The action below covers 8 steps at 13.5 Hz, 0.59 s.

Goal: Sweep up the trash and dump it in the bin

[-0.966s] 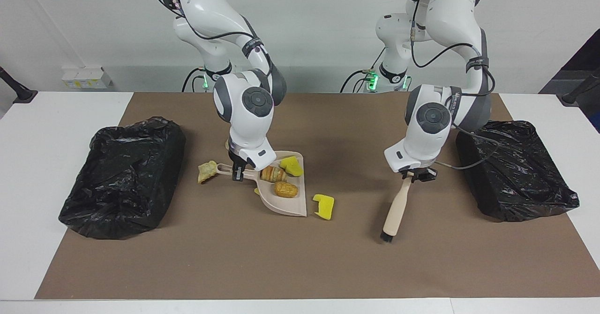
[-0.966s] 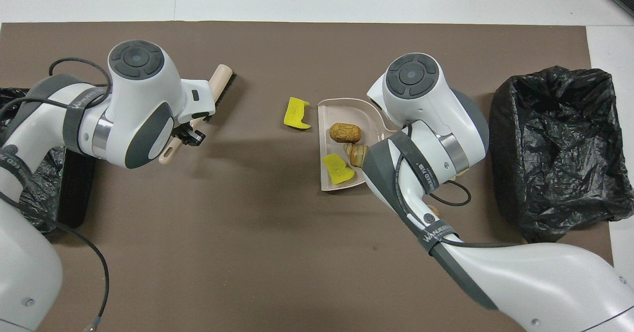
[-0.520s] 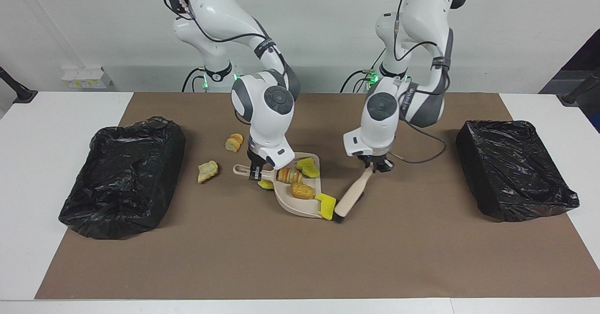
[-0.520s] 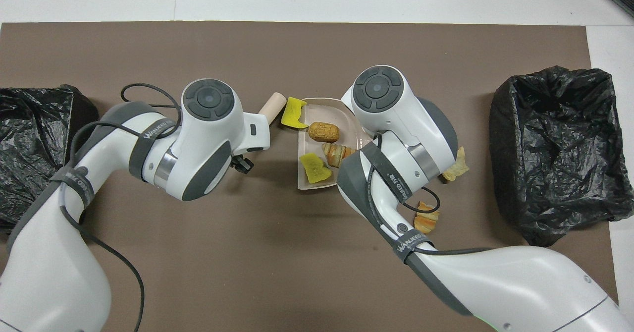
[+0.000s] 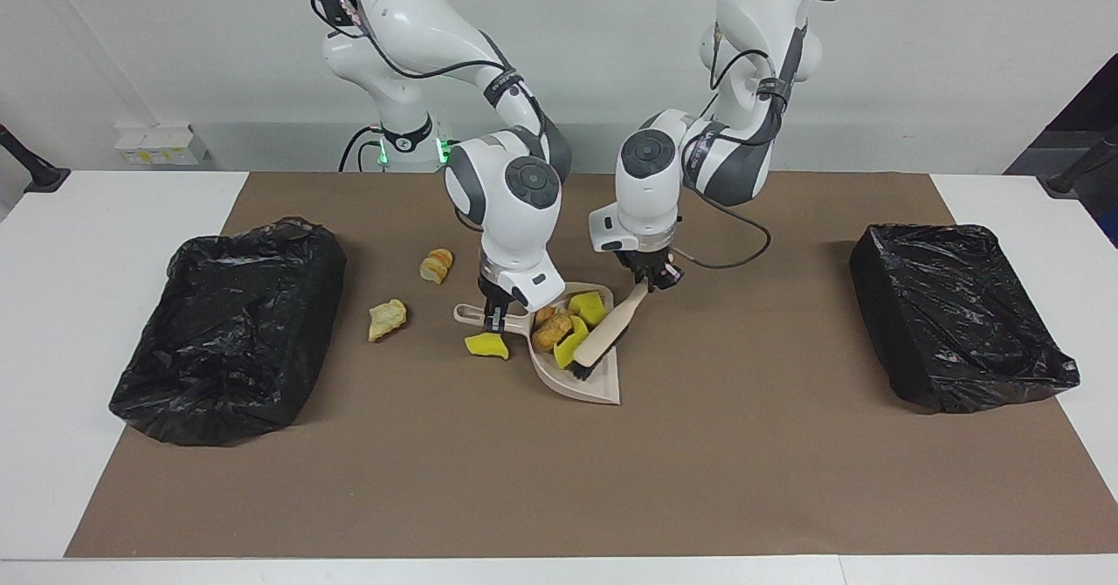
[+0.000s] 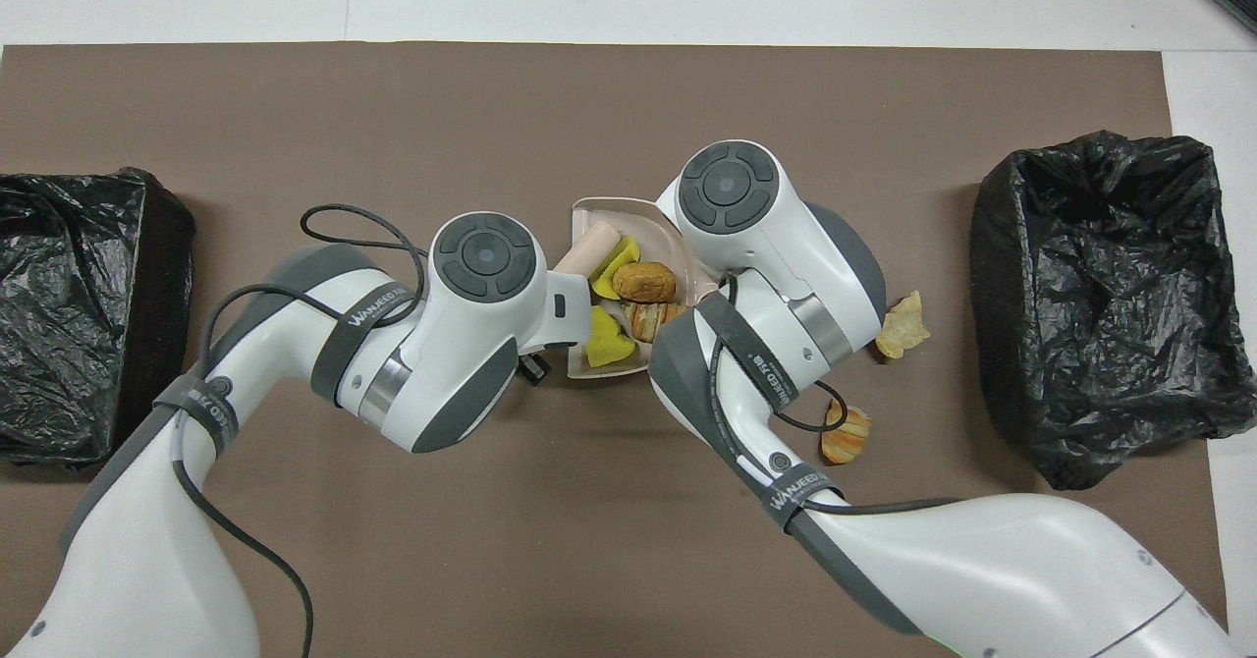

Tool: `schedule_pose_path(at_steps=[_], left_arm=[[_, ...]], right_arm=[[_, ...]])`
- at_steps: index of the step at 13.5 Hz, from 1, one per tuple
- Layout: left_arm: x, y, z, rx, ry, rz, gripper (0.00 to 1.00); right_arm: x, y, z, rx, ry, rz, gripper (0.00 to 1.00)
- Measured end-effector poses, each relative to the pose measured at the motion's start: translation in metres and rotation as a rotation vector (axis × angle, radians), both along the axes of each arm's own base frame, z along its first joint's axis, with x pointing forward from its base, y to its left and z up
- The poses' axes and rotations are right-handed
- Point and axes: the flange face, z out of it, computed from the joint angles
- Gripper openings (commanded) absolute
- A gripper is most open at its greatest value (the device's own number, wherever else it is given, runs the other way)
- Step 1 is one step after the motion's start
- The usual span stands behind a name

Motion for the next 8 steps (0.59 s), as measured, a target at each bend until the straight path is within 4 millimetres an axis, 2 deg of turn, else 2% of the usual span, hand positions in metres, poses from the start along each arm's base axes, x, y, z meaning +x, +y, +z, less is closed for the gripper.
schedule_pose_path(at_steps=[5, 8], left_arm=[[0.011, 0.017, 0.005, 0.013, -0.037, 0.217, 0.00], [0.014, 0.023, 0.005, 0.021, -0.055, 0.364, 0.00]], right_arm=[[0.009, -0.011, 0.010, 0.038, -0.001, -0.015, 0.00], [0.023, -0.044, 0.028, 0.098, 0.012, 0.007, 0.00]])
